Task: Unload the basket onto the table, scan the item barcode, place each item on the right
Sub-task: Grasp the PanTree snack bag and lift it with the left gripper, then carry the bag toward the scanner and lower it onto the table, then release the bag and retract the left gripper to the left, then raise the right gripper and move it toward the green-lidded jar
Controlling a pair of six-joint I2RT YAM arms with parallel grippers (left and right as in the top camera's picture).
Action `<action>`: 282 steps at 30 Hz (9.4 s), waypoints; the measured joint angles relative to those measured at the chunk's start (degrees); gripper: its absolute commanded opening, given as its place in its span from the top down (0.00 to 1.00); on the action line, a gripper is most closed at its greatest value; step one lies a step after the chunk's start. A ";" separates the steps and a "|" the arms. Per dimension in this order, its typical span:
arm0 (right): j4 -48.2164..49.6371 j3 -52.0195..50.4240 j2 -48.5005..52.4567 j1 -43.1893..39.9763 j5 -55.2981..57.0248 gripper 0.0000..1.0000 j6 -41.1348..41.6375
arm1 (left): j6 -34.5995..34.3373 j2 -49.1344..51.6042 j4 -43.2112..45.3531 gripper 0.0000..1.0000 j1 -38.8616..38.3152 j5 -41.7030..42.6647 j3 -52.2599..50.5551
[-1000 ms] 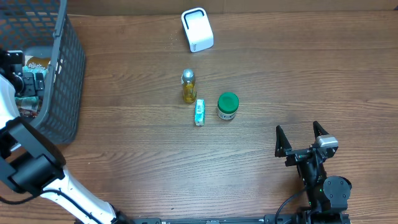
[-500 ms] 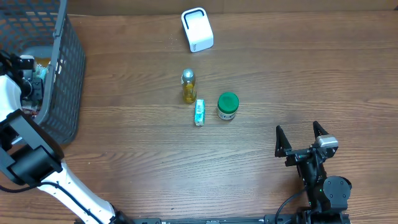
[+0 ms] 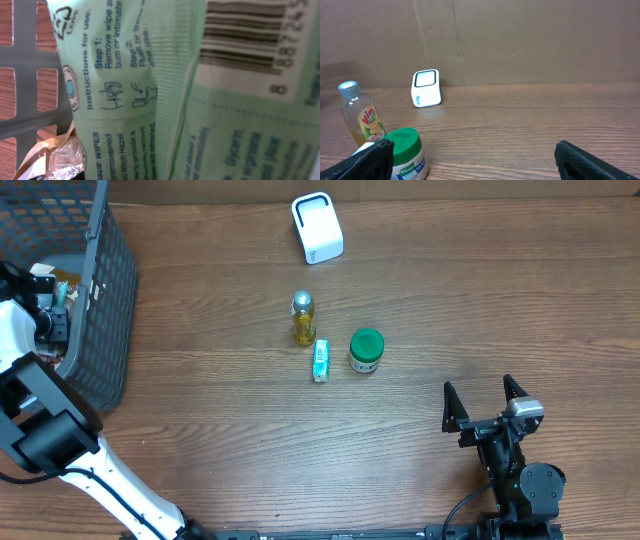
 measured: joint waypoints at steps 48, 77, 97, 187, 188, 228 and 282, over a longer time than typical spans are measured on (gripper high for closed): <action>0.00 0.00 -0.02 0.00 0.00 0.00 -0.04 | -37.00 -43.78 -27.41 0.94 -33.18 14.05 -8.57; 0.00 0.00 0.00 0.00 0.00 0.00 0.02 | -56.04 -42.69 8.98 0.92 -51.41 -3.91 -52.61; -0.02 0.00 0.00 0.00 0.00 0.00 -0.02 | -57.79 -41.79 11.21 0.77 -51.41 -6.71 -52.63; -0.04 0.00 0.00 0.00 -0.02 0.00 -0.02 | -35.10 -37.92 -21.99 0.01 -29.99 -5.11 3.76; 0.00 0.00 0.00 0.00 0.00 0.00 -0.04 | -35.10 -37.92 -21.99 0.00 -29.99 -5.11 3.76; -0.02 0.00 0.00 0.00 -0.02 0.00 -0.02 | -35.10 -37.92 -21.97 0.01 -29.99 -5.11 3.76; -47.36 65.26 65.07 -0.02 -20.46 0.00 19.47 | -35.10 -37.90 -21.99 0.00 -29.99 -5.14 3.69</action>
